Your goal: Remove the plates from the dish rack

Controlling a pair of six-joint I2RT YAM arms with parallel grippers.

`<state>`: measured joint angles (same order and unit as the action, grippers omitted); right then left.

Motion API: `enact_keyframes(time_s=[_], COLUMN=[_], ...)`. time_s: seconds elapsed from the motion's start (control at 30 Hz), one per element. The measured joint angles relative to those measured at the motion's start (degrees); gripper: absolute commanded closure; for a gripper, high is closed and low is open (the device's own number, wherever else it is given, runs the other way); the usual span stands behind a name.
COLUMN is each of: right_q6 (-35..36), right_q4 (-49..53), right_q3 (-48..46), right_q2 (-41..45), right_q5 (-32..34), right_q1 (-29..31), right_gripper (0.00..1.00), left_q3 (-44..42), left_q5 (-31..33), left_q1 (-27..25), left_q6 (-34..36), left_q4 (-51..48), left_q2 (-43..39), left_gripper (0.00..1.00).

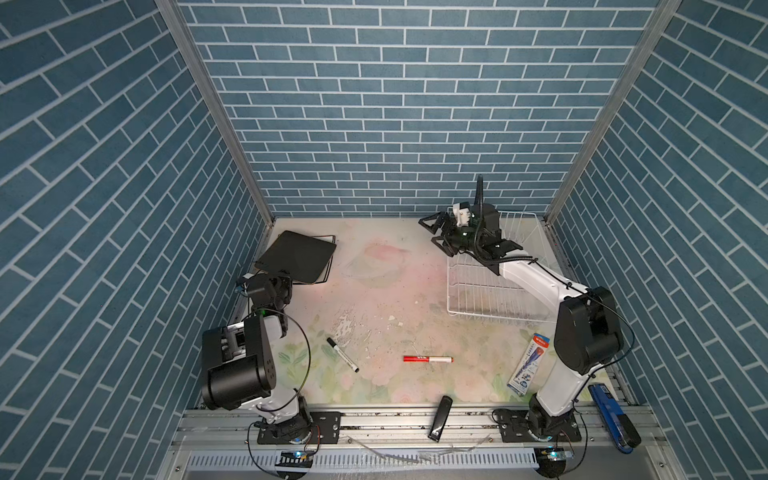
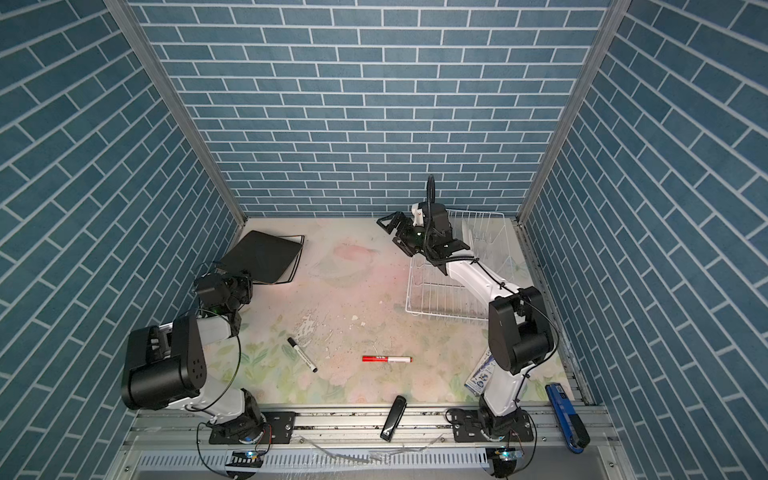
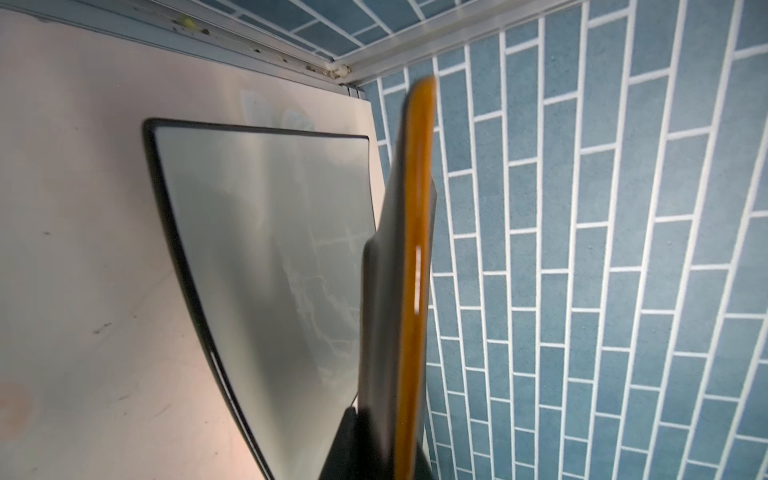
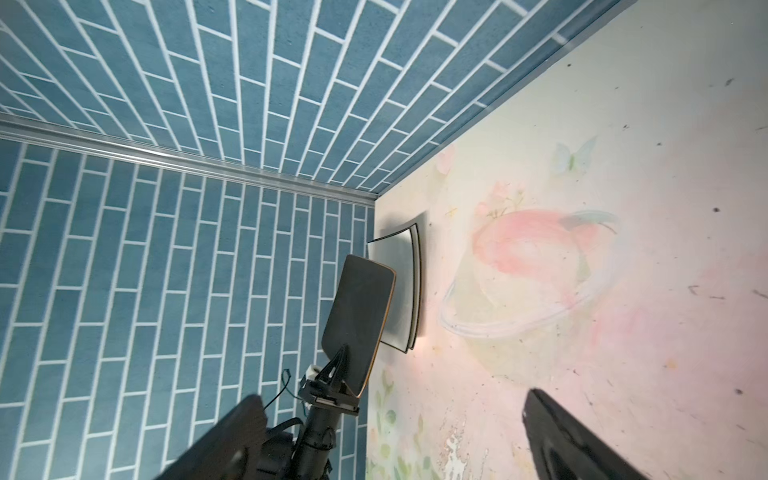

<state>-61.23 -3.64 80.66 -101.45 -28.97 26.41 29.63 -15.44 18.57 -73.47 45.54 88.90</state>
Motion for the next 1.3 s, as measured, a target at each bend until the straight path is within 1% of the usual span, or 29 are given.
enact_keyframes(time_s=[0.13, 0.23, 0.5, 0.93, 1.03, 1.1, 1.3], right_q6=[3.4, 4.7, 4.8, 4.7, 4.7, 4.7, 4.7], right_q4=[4.7, 6.0, 7.5, 7.4, 7.1, 7.0, 7.0], right_q3=[3.4, 4.8, 5.9, 6.3, 6.8, 7.0, 7.2], right_q2=[-1.1, -1.9, -4.4, -5.9, -6.8, -7.2, -7.3], right_q5=[2.1, 2.7, 2.9, 2.8, 2.7, 2.7, 2.6], right_q1=[0.9, 1.1, 1.3, 1.4, 1.4, 1.4, 1.4], right_gripper=[0.02, 0.02, 0.02, 0.02, 0.02, 0.02, 0.03], left_q3=[-0.1, -0.1, 0.1, 4.2, 4.7, 4.9, 6.8], left_q5=[2.3, 3.8, 6.9, 7.3, 7.3, 7.3, 7.1], left_q1=[0.0, 0.0, -0.1, -0.1, -0.1, -0.1, -0.4], left_q6=[-0.4, -0.7, -0.9, -3.0, -3.3, -3.4, -3.7], left_q4=[-0.2, -1.0, -3.3, -4.7, -5.1, -5.4, -7.6], left_q2=[1.5, 1.7, 1.9, 6.3, 6.6, 6.6, 7.0], left_gripper=[1.00, 1.00, 1.00, 1.00, 0.94, 0.86, 0.83])
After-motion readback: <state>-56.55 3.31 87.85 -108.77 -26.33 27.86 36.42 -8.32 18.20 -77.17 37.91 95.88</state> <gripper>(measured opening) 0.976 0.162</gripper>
